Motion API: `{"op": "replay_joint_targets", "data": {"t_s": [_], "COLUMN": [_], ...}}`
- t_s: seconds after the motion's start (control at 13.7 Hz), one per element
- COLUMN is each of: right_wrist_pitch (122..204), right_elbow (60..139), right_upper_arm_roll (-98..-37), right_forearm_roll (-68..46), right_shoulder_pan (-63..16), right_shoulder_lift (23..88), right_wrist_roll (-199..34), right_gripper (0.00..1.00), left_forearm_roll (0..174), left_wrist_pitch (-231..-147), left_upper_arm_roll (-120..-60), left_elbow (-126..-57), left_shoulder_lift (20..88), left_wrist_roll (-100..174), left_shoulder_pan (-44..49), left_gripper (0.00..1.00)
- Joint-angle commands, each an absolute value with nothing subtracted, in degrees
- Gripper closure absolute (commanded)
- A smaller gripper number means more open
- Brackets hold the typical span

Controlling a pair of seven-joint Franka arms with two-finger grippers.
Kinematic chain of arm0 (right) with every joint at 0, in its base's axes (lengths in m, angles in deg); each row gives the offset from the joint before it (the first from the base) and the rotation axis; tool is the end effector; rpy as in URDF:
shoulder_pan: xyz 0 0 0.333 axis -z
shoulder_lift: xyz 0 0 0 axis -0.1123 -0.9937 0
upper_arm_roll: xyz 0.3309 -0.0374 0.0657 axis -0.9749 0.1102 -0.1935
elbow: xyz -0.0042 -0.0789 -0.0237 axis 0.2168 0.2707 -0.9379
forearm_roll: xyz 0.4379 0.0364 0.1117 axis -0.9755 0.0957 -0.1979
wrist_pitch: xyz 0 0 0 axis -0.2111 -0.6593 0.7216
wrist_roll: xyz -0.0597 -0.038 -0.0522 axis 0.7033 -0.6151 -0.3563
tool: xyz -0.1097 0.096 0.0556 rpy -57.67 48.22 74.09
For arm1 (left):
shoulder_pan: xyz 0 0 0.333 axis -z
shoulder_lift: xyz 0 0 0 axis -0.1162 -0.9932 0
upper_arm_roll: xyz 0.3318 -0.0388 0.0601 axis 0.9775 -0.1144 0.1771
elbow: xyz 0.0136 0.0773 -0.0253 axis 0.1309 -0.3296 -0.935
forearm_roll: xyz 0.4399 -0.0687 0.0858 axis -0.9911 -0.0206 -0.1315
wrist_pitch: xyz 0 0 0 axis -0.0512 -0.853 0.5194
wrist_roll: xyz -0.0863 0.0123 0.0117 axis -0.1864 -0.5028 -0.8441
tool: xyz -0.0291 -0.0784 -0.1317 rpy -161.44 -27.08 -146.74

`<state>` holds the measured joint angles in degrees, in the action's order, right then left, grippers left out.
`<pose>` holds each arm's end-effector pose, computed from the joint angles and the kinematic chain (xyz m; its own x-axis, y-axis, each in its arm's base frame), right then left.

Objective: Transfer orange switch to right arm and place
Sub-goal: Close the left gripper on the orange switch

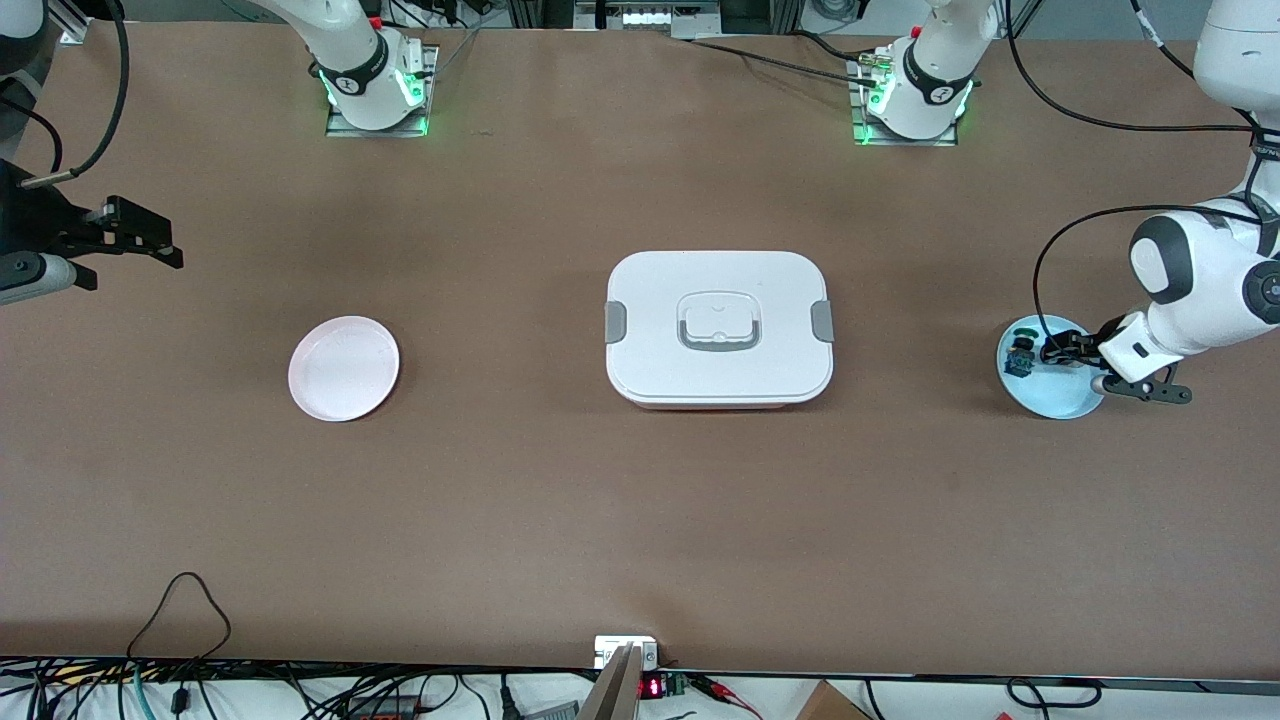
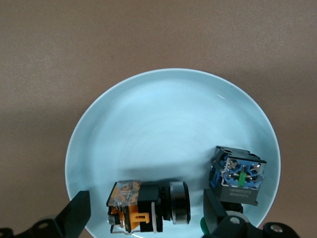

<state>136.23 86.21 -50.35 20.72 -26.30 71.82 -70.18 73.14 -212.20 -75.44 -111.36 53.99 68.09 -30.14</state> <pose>0.6481 -0.0044 0.5682 0.9660 0.2554 -0.0410 0.2531 -0.9659 -0.0547 0.5797 0.2099 0.1196 0.9860 -0.1389 -0.0918 -0.1375 -0.9903 0.0208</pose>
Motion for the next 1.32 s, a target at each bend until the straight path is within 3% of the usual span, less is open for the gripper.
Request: {"op": "replay_joint_targets", "data": {"t_s": [0.0, 1.24], "right_wrist_pitch": [135.74, 135.65], "right_elbow": [86.21, 86.12], "right_upper_arm_roll": [-50.35, -50.35], "right_forearm_roll": [20.34, 20.34], "right_shoulder_pan": [-26.05, -26.31], "right_shoulder_lift": [71.98, 72.07], "right_wrist_roll": [-69.34, -69.34], "right_gripper": [0.0, 0.0], "left_forearm_roll": [72.62, 72.8], "left_wrist_pitch": [-214.21, -214.21], "left_upper_arm_roll": [-75.41, -75.41], "left_elbow": [-111.41, -111.59], "left_shoulder_lift": [53.34, 51.58], "left_wrist_roll": [70.69, 70.62], "left_shoulder_pan": [-30.05, -31.28], "left_gripper": [0.0, 0.01]}}
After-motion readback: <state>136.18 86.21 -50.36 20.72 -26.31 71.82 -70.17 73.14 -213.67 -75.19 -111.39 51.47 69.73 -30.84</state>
